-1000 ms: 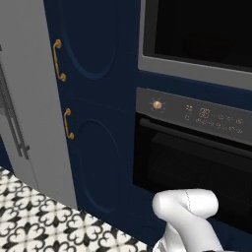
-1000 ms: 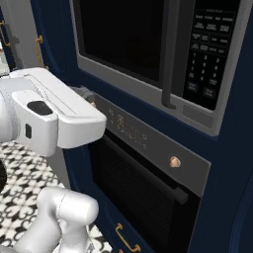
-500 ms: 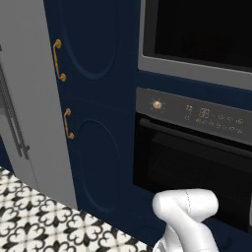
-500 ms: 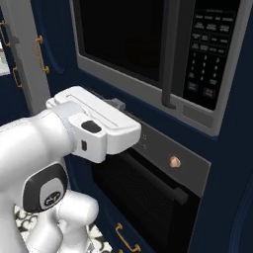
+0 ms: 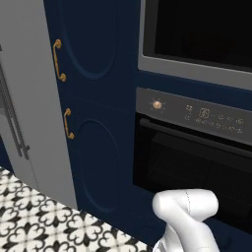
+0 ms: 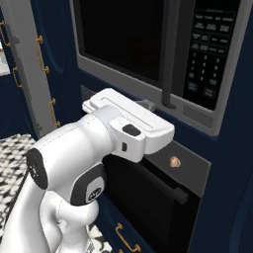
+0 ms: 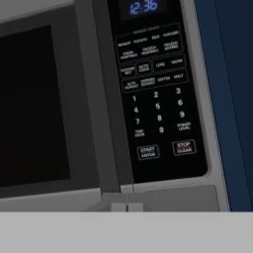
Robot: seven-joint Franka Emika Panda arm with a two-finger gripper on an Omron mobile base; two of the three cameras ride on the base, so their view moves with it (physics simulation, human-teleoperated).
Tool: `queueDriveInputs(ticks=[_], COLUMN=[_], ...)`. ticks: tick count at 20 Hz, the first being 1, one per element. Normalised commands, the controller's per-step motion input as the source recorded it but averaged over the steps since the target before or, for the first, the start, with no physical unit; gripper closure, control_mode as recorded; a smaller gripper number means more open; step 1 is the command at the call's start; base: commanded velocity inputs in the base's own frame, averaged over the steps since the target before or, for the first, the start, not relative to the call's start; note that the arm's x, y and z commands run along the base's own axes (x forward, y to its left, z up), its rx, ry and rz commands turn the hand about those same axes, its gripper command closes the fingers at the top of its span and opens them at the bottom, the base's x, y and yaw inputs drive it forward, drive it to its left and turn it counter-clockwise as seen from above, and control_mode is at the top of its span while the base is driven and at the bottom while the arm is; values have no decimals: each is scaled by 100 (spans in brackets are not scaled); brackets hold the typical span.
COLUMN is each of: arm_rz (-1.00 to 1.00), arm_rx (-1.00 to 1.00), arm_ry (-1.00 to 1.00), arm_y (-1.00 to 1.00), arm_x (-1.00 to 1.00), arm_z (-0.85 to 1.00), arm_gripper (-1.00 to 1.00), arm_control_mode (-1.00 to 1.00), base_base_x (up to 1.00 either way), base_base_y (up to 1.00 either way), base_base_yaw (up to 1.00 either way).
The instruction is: Pick the lime from the sink and place it in the bowl. Then pick the bowl and place it in the microwave. Then close the microwave door and press the start button.
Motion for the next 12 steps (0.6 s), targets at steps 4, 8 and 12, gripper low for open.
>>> queueDriveInputs(ticks=[4, 8, 12], arm_rz=[0, 0, 0], arm_rx=[0, 2, 0], arm_ry=[-3, 0, 0], arm_y=[-13, -27, -25], arm_x=[0, 3, 0], arm_z=[23, 41, 19], arm_gripper=[100, 100, 100], arm_control_mode=[-100, -100, -100], base_base_x=[0, 0, 0], base_base_y=[0, 0, 0], base_base_yaw=[0, 0, 0])
